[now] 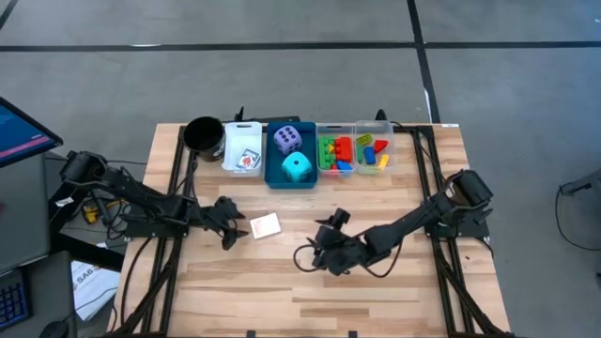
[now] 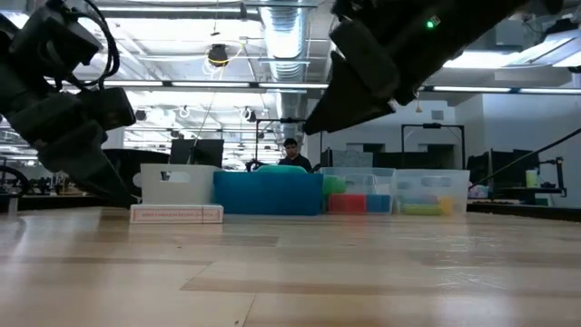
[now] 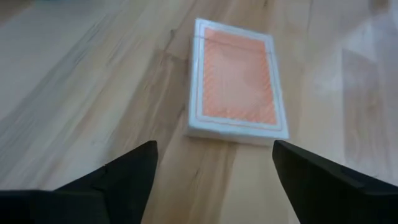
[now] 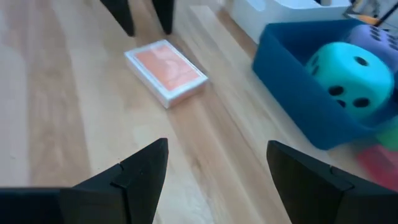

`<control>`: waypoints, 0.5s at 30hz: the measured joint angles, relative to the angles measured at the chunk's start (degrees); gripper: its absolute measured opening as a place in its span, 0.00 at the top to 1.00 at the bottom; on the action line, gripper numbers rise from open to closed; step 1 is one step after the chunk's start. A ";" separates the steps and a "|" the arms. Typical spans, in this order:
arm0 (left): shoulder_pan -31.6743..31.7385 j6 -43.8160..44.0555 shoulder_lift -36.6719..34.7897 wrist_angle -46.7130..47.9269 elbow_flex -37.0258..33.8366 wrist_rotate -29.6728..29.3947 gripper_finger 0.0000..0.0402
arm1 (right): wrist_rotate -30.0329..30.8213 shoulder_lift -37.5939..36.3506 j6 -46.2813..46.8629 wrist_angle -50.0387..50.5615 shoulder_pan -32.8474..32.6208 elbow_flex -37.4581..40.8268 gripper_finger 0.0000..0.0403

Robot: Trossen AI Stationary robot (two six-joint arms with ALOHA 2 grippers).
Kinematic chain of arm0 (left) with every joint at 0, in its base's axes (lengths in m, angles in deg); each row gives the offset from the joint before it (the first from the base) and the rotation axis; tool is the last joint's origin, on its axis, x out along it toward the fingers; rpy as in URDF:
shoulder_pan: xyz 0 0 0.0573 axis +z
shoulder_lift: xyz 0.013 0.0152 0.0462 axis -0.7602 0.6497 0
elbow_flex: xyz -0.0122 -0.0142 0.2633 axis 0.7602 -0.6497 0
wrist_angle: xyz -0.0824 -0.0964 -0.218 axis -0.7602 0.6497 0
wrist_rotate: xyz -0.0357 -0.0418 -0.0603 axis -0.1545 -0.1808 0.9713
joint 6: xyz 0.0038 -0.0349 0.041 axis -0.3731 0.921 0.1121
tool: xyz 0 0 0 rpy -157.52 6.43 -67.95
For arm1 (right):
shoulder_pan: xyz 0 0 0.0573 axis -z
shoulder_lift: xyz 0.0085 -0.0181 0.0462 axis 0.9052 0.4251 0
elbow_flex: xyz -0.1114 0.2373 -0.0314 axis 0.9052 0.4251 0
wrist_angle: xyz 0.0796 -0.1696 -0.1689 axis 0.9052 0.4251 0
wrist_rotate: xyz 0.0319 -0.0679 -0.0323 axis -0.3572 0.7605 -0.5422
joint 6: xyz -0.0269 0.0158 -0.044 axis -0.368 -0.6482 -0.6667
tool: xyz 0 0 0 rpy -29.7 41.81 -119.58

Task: Pick & Place Toys
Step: Put the orange playing card into the white bin

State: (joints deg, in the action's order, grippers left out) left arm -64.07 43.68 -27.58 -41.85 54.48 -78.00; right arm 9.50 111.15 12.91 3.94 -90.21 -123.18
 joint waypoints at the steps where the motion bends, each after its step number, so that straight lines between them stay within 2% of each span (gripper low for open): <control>1: 0.00 0.00 -0.01 -0.45 0.03 0.00 0.22 | -0.80 -0.02 -0.65 -1.03 -0.08 0.00 0.33; 9: 0.00 -0.02 -0.02 -4.31 0.03 -0.19 0.23 | -11.63 -0.29 -9.55 -7.60 -0.11 -0.04 0.33; 15: 0.00 0.85 -0.02 -4.36 0.03 -0.31 0.23 | -12.80 2.56 -11.55 -9.59 0.15 -0.13 0.33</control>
State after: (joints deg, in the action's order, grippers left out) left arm -64.07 44.53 -27.60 -46.21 54.51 -78.32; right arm -3.30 113.71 1.36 -5.65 -90.06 -123.31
